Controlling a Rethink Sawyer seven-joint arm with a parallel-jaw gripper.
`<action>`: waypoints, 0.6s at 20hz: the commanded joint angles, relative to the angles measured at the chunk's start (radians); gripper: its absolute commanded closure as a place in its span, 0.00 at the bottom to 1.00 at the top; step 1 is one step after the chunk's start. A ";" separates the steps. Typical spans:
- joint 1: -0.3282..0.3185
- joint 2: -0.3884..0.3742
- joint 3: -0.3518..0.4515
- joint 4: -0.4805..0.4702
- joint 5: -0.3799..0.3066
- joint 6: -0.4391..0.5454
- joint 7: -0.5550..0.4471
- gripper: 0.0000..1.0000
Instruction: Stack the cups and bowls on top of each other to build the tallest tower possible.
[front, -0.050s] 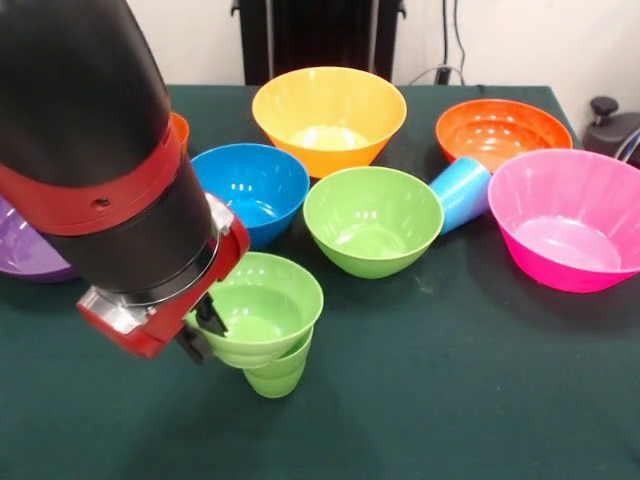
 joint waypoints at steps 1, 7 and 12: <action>0.000 -0.048 -0.179 0.131 0.074 0.066 0.273 1.00; 0.002 -0.063 -0.264 0.182 0.170 0.025 0.321 1.00; -0.005 -0.066 -0.328 0.221 0.227 -0.043 0.313 1.00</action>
